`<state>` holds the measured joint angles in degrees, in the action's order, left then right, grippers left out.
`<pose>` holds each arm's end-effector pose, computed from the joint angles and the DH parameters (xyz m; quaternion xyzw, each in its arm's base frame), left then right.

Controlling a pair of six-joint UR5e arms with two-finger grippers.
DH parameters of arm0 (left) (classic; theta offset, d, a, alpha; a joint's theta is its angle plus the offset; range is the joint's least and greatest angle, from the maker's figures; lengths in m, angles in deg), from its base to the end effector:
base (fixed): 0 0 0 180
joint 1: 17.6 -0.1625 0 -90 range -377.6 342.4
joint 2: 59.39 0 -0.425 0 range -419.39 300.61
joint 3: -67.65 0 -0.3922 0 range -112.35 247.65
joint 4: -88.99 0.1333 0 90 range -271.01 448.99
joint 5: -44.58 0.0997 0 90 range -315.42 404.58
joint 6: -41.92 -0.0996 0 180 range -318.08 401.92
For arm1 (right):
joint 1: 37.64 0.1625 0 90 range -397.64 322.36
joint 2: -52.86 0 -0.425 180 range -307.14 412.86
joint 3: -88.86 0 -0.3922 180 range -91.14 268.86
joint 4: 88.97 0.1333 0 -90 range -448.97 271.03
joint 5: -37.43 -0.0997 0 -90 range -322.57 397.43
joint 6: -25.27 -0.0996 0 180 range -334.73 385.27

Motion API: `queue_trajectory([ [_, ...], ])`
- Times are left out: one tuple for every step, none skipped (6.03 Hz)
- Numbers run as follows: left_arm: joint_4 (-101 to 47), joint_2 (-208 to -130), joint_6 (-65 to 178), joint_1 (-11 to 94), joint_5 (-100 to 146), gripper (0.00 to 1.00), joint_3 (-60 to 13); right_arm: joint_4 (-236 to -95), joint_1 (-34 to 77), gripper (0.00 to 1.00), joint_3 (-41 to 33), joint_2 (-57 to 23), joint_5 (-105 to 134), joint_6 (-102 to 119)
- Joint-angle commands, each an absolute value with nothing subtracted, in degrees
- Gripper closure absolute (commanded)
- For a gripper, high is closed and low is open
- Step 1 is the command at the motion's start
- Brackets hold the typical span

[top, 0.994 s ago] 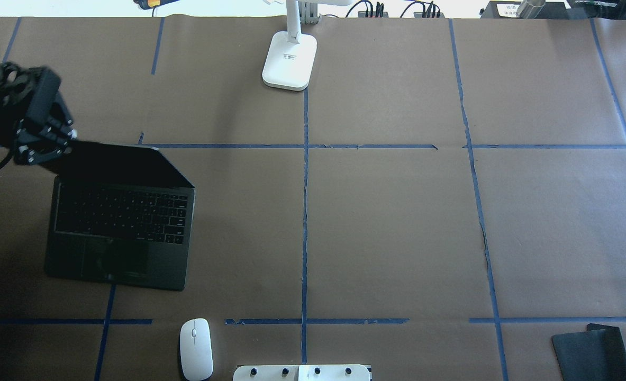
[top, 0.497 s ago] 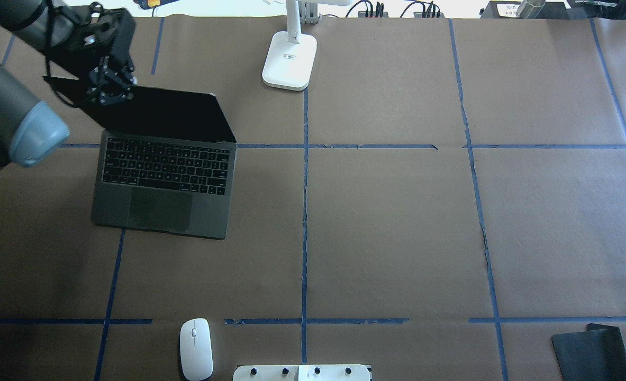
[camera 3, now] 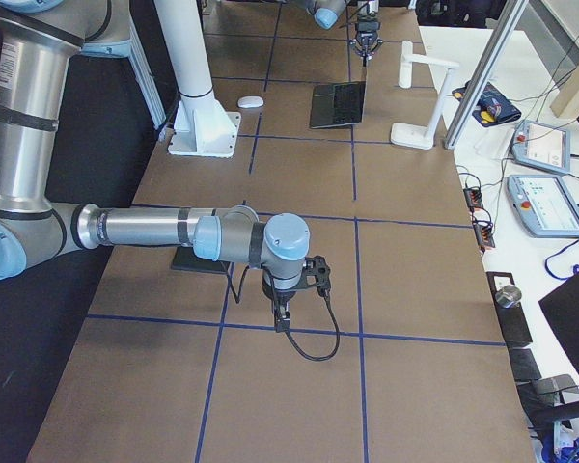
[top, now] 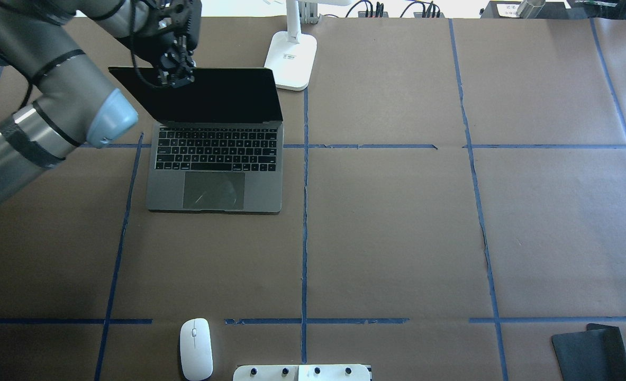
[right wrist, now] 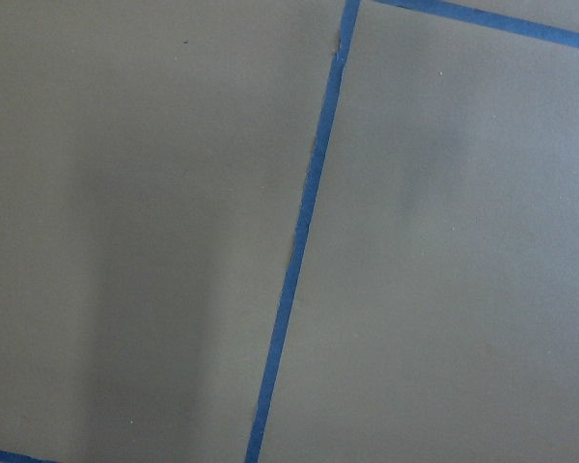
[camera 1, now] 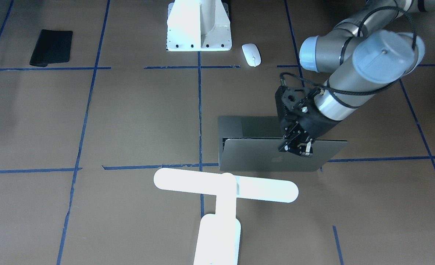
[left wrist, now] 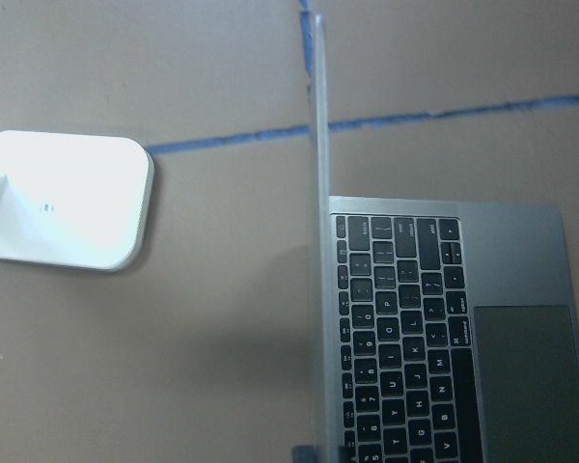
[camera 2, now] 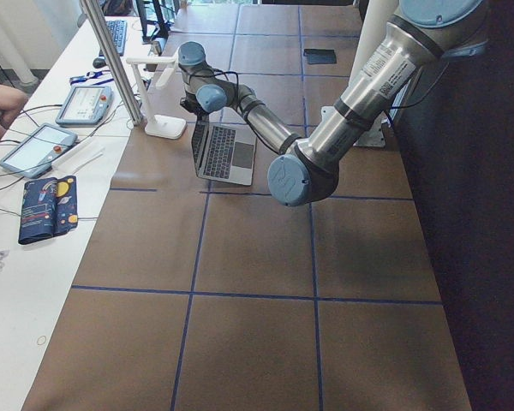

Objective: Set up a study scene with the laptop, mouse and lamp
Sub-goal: 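Drag the laptop with the left gripper toward the white lamp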

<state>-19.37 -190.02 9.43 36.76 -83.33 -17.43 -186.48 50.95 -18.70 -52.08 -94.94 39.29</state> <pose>0.3594 -0.6250 0.2215 0.4218 0.3010 0.5942 0.6152 0.0569 -0.3768 0.6370 0.0001 -0.3632 -0.1098 0.9252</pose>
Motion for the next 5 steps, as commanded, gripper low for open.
queue_trajectory([
  [-22.81,-192.45,12.73,34.61,-78.91,1.0,-14.09,-186.52,51.04,0.0,-18.46,-52.08,-94.94,39.33],
  [-22.81,-192.46,17.44,34.61,-78.91,0.9,-14.26,-186.52,50.95,0.0,-18.46,-52.08,-95.11,39.33],
  [-22.81,-192.29,19.23,34.52,-78.99,0.78,-14.44,-186.44,51.04,0.0,-18.46,-52.26,-95.37,39.33],
  [-23.16,-192.29,18.2,34.52,-78.82,0.54,-15.83,-186.52,51.04,0.0,-18.46,-52.26,-95.37,39.33],
  [-23.07,-192.2,17.49,34.87,-78.82,0.45,-16.45,-186.52,51.04,0.0,-18.46,-52.26,-95.37,39.33],
])
